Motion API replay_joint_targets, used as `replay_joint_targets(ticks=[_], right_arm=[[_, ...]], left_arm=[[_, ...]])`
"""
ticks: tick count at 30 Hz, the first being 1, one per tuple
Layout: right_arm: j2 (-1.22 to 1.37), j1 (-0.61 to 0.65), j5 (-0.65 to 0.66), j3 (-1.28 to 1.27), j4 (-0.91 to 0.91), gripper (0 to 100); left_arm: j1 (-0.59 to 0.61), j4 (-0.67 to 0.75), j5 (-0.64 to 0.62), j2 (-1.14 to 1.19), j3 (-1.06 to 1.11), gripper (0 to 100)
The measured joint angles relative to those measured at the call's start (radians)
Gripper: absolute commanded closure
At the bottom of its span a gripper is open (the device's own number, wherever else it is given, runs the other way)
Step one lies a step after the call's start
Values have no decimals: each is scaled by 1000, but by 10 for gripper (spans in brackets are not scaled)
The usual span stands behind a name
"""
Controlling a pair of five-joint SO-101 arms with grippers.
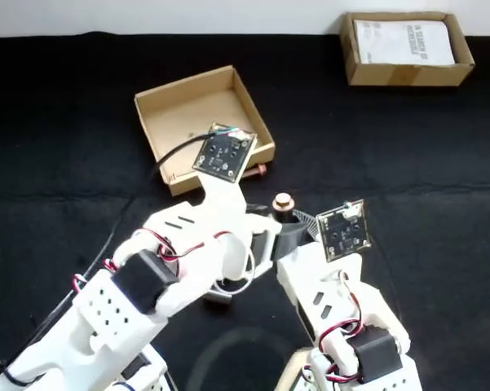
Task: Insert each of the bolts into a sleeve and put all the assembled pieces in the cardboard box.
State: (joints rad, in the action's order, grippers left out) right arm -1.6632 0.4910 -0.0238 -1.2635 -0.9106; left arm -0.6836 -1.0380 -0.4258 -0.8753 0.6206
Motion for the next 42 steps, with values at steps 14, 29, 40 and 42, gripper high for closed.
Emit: replay_joint_targets(ticks=[14,29,40,42], right_arm=[[379,-89,11,135,204,991],[1359,-32,331,910,249,991],[1938,71,911,1382,252,991],[2008,92,970,1415,255,991]], left_arm=[[-2,-511,184,-117,-423,982],[442,-514,215,-537,-196,992],[647,-562,215,-927,97,992],[672,-600,215,-928,106,992]])
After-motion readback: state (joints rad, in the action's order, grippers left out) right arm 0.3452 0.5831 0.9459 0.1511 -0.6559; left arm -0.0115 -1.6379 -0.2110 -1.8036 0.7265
